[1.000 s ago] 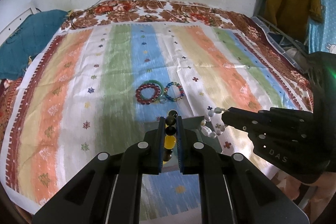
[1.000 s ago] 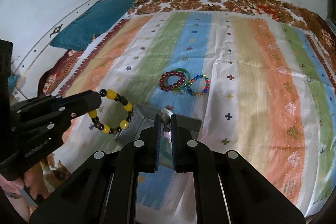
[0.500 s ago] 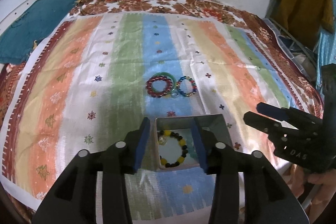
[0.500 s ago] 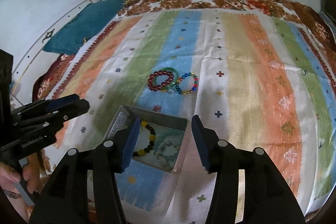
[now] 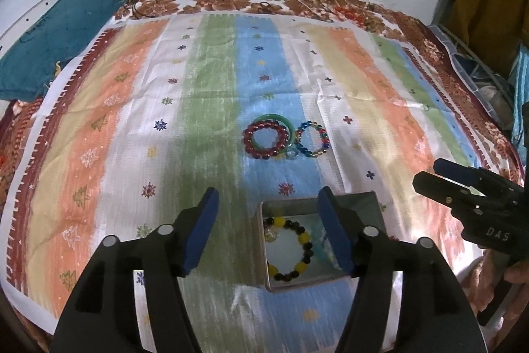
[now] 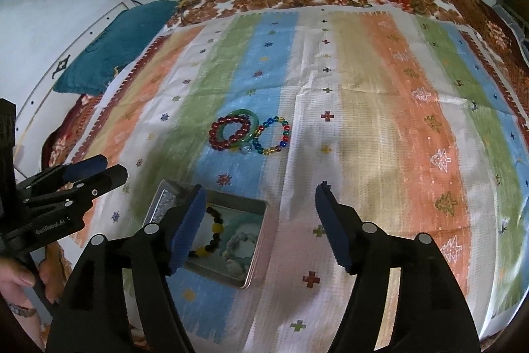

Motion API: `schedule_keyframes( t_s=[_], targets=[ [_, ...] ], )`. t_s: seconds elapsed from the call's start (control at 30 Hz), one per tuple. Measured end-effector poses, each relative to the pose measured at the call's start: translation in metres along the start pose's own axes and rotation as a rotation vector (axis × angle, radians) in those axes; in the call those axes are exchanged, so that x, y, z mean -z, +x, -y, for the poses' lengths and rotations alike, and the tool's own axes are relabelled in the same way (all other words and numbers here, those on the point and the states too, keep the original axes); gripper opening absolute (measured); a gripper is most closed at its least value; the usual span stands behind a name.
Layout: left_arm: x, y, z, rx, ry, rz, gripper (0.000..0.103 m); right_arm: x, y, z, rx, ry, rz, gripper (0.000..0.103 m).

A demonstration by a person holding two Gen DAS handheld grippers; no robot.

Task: Organize jewelry
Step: 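Lower both bracelets into the silver tin and open both grippers, then move both tools toward the red bead and multicolour bead bracelets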

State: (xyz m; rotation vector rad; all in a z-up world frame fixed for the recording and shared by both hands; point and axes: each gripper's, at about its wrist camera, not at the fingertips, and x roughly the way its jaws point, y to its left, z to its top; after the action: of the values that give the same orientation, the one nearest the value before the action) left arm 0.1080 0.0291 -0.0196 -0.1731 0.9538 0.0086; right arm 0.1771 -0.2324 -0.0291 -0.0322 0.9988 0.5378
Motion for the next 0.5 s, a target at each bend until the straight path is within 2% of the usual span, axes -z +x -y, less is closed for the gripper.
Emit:
schedule_keyframes(
  t_s=[0.23, 0.4, 0.5],
  targets=[
    [-0.006, 0.017, -0.005, 0.002, -0.011, -0.027, 0.067, -0.010, 0.013, 0.006, 0.025, 0.015, -0.014, 0.075],
    [-0.011, 0.027, -0.009, -0.045, -0.001, -0.033, 0.068, -0.015, 0.021, 0.002, 0.035, -0.002, -0.020, 0.079],
    [-0.016, 0.033, -0.014, -0.046, -0.016, -0.037, 0.068, -0.018, 0.025, 0.006, 0.031, 0.018, -0.020, 0.081]
  ],
)
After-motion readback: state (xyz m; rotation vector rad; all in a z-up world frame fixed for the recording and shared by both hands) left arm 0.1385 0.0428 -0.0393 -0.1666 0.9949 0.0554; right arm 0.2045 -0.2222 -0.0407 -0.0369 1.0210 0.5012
